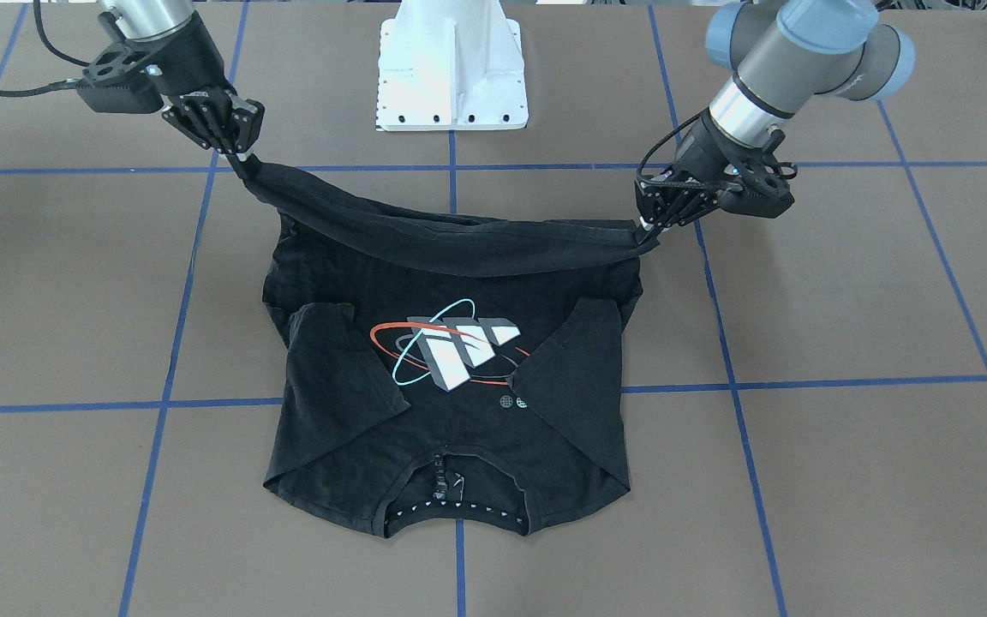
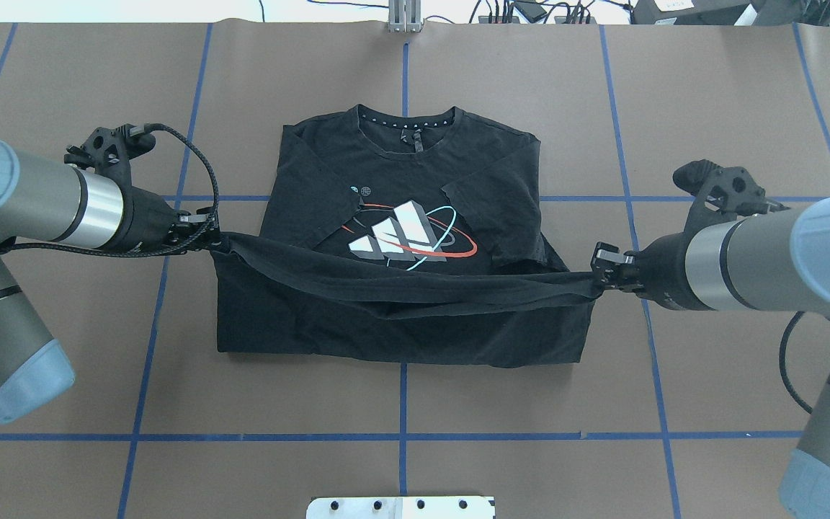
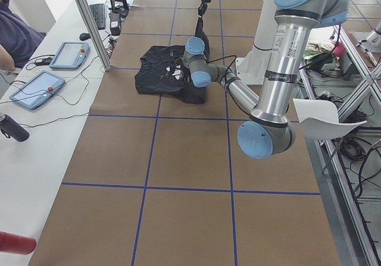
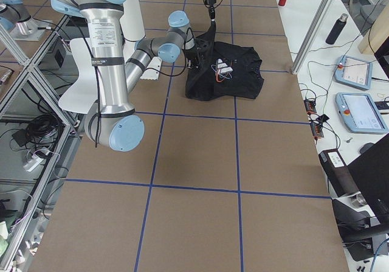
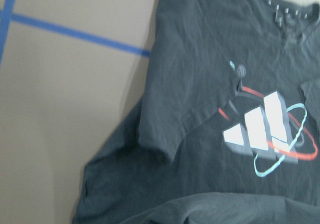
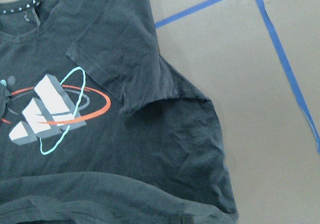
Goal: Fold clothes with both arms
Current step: 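Lift the hem with both grippers and fold it toward the collar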
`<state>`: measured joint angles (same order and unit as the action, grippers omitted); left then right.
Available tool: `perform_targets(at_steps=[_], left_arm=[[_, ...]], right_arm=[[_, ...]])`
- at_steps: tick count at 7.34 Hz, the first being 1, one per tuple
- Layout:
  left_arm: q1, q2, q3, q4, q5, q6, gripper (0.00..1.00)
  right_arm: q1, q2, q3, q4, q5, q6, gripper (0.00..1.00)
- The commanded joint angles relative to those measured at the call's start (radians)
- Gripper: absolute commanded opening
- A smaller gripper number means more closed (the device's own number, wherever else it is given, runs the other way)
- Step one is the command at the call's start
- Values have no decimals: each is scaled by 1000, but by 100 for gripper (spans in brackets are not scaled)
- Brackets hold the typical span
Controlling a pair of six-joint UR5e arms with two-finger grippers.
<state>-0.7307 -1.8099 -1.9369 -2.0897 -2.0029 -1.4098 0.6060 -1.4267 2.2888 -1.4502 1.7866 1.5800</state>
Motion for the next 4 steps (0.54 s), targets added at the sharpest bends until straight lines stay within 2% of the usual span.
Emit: perform_targets(at_steps=[1, 2, 4], left_arm=[[-36, -60, 10, 66, 23, 0, 0], [-61, -99, 45, 78, 23, 0, 0], [-111, -184, 171, 77, 27, 70, 0]], right_arm=[[73, 93, -84, -2, 7, -3, 0], [101, 156, -162, -6, 8, -5, 0], [180, 230, -277, -6, 77, -64, 0]])
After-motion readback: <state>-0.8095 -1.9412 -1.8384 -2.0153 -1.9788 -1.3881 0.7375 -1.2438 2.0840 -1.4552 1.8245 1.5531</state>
